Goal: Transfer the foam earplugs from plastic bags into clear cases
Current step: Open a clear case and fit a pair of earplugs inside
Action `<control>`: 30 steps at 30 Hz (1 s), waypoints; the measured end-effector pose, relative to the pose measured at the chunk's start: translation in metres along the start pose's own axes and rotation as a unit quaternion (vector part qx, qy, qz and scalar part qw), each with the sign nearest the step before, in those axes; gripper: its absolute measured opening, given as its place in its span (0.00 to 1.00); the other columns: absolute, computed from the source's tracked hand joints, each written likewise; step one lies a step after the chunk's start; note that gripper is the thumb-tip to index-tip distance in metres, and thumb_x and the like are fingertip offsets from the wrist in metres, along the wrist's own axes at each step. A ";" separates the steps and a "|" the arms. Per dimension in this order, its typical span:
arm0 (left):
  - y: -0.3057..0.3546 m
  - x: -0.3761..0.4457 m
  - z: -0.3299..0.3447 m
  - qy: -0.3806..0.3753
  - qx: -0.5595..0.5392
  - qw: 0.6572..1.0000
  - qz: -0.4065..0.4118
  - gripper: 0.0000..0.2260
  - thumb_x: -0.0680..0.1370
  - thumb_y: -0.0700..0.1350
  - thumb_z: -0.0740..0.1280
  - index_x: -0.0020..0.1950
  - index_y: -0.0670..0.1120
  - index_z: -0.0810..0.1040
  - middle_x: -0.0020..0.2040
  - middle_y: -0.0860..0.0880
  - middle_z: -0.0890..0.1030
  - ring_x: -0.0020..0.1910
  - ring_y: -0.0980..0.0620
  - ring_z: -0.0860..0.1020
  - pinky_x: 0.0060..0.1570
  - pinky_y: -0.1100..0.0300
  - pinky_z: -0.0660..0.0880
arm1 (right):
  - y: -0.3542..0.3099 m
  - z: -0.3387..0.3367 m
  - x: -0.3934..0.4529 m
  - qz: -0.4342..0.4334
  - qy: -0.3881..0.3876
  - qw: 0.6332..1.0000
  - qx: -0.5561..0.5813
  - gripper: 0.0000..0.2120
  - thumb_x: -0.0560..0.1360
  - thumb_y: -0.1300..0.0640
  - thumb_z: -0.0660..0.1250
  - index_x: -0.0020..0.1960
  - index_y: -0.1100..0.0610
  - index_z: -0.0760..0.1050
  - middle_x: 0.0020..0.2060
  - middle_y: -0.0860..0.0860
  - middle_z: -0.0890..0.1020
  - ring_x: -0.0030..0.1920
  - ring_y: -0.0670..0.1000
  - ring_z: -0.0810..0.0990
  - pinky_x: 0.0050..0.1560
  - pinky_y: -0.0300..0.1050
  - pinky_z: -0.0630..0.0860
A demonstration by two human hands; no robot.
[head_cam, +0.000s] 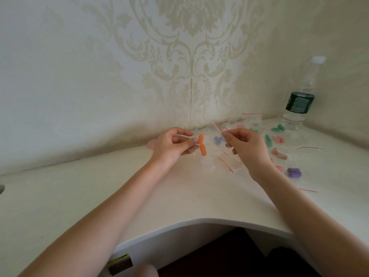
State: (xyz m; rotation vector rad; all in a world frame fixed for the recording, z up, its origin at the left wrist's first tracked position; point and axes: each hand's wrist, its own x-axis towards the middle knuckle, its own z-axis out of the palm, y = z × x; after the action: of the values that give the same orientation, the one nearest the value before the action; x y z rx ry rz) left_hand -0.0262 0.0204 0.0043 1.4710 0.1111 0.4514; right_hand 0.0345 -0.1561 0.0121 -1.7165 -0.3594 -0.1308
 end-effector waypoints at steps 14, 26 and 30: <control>-0.001 -0.013 0.020 0.021 0.209 0.939 0.273 0.07 0.73 0.42 0.73 0.39 0.43 0.76 0.35 0.51 0.79 0.34 0.59 0.76 0.36 0.68 0.72 | -0.009 0.009 -0.007 0.075 -0.018 0.979 0.187 0.05 0.74 0.57 0.70 0.39 0.52 0.77 0.33 0.46 0.78 0.33 0.42 0.75 0.38 0.36 0.71; -0.008 -0.014 0.023 -0.067 0.048 0.995 0.058 0.08 0.79 0.42 0.65 0.41 0.41 0.76 0.38 0.45 0.81 0.38 0.49 0.82 0.40 0.58 0.79 | -0.009 0.024 -0.017 -0.024 -0.085 0.995 0.046 0.05 0.70 0.61 0.74 0.38 0.58 0.78 0.32 0.51 0.77 0.29 0.42 0.70 0.31 0.31 0.67; -0.008 -0.014 0.022 -0.073 0.037 0.996 0.036 0.09 0.80 0.39 0.62 0.40 0.42 0.75 0.38 0.43 0.79 0.37 0.47 0.82 0.39 0.58 0.78 | -0.007 0.023 -0.017 -0.029 -0.095 0.995 0.031 0.07 0.70 0.60 0.75 0.37 0.56 0.78 0.33 0.52 0.78 0.34 0.47 0.72 0.35 0.35 0.69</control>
State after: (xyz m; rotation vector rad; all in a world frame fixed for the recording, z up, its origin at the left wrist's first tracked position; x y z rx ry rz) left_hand -0.0297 -0.0054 -0.0034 1.5800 -0.0417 0.3997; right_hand 0.0133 -0.1357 0.0099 -1.6620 -0.5485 0.0020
